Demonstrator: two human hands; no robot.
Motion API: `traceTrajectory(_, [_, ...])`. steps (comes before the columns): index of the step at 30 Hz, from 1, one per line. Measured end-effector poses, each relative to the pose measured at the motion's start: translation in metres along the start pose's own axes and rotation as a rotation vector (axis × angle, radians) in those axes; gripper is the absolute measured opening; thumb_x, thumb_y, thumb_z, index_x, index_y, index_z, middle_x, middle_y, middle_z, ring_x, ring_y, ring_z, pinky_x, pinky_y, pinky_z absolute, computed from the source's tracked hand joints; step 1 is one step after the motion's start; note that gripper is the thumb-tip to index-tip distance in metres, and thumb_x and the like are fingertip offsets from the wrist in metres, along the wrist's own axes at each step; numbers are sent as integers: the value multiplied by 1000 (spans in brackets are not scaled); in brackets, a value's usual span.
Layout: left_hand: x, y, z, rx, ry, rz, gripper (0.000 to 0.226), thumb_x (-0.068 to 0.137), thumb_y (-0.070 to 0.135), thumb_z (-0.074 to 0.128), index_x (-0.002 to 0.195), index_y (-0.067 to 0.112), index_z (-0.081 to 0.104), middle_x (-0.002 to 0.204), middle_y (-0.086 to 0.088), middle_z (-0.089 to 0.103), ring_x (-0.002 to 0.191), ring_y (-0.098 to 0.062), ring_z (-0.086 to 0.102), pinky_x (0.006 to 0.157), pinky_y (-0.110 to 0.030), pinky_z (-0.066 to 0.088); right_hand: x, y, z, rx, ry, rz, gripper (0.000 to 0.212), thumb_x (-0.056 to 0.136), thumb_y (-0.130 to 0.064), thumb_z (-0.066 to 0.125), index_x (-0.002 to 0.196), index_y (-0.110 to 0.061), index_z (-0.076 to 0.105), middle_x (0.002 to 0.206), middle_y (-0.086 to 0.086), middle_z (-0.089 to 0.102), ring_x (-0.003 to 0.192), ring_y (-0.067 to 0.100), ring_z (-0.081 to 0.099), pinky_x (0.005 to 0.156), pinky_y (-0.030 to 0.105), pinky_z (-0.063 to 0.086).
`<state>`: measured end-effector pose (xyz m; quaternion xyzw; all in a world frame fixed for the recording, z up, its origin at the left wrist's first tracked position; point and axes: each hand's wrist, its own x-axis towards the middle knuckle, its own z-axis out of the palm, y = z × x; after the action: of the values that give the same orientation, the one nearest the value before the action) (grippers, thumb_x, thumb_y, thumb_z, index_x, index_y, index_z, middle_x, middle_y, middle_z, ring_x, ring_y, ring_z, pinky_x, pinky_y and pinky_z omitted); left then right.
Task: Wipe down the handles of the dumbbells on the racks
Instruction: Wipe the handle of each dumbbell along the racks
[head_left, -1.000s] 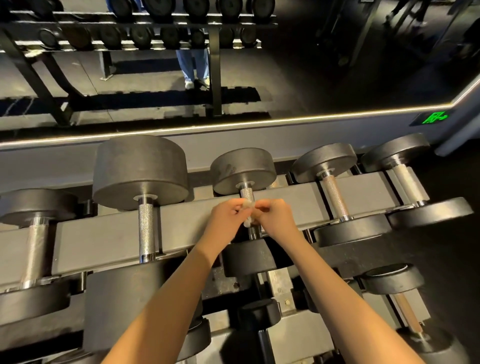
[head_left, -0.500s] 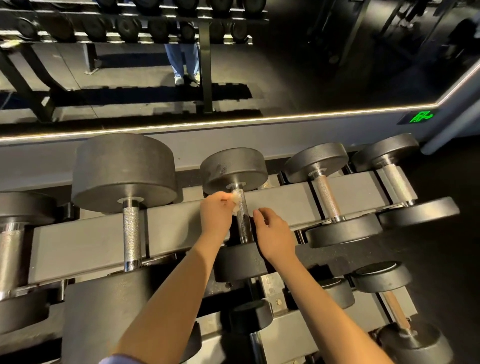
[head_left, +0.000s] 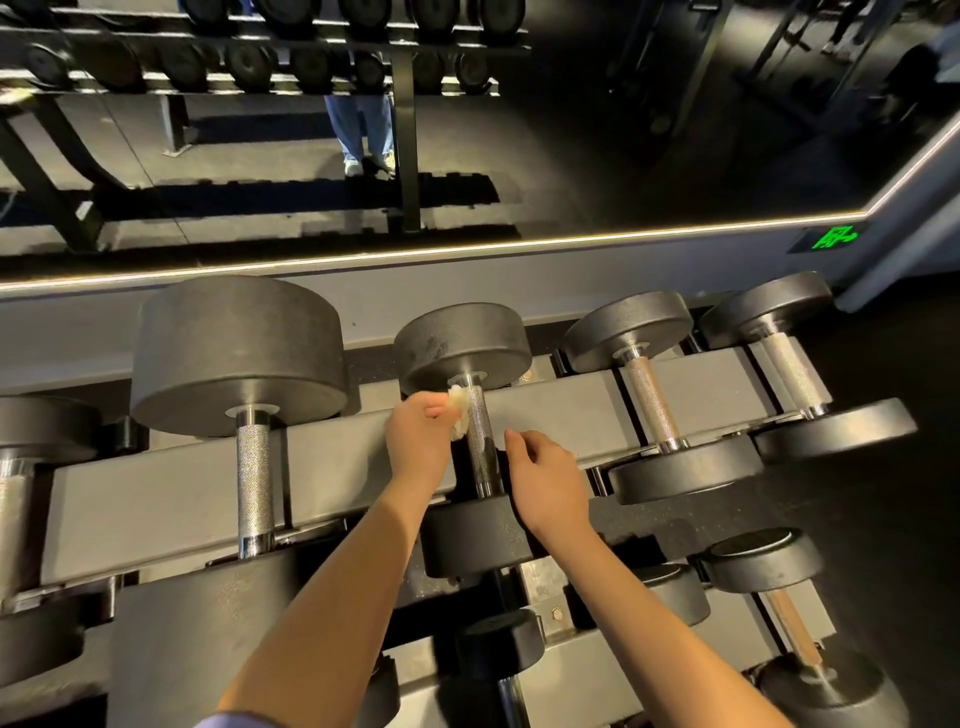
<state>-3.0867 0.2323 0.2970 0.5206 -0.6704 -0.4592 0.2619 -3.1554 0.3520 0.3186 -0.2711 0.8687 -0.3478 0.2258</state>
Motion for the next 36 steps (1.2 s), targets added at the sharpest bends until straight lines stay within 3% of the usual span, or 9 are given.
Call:
traceTrajectory(2, [6,4,0,19,20,-14,23,81,6,60,59,12,55,56,0,45,57,-14,40,51,-20,29,0,0,0,-28,16,18,35,98,-43,37,78,-23,56,75,-2,60,73,17,57,64,30,41])
traceTrajectory(6, [8,3,-4,-25,-90,-110,23,82,6,64,61,14,65,58,-1,59,63,-25,60,63,-30,52,-1,-1,0,-70,59,36,40,98,-44,36,90,-17,65,84,3,65,79,20,60,70,32,46])
traceTrajectory(12, [-15,-13,-7,-52,-269,-195,18,88,5,64,74,17,67,73,-5,66,67,-13,62,70,-27,56,0,0,1,-46,56,34,40,98,-43,36,82,-16,63,80,6,65,76,22,59,70,34,47])
traceTrajectory(16, [-18,-11,-6,-85,-172,-191,18,88,13,66,71,20,65,68,2,64,66,-14,61,68,-29,54,0,0,1,-23,60,31,41,98,-42,37,77,-15,61,76,5,63,72,21,58,65,32,44])
traceTrajectory(20, [-2,4,-3,-244,-24,-244,25,85,12,69,66,26,60,73,1,65,83,-25,67,84,-40,55,0,0,1,4,54,27,40,98,-40,38,74,-16,58,72,4,61,68,19,57,61,29,39])
traceTrajectory(23, [3,8,-3,-161,-45,-199,20,86,13,66,71,23,61,78,0,66,85,-25,67,83,-44,56,0,0,1,1,59,28,38,98,-40,38,74,-18,57,73,3,61,68,17,55,61,29,37])
traceTrajectory(31, [-33,-17,-15,-59,-385,-272,6,88,10,66,83,12,68,84,-6,68,78,-18,63,76,-28,54,1,1,1,-7,48,24,33,98,-36,38,77,-18,56,74,2,59,70,18,54,61,29,35])
traceTrajectory(33, [-35,-15,-20,-18,-393,-228,4,85,11,69,83,13,69,79,-2,67,73,-13,61,71,-24,51,1,2,1,7,35,23,29,98,-33,40,78,-20,57,73,1,59,71,20,55,61,29,36])
traceTrajectory(36, [-36,0,-23,-50,-266,-180,12,82,14,72,76,21,64,77,2,65,74,-14,60,71,-28,52,-1,1,0,61,18,-15,23,96,-29,45,84,-23,64,77,-2,63,74,18,58,64,29,41])
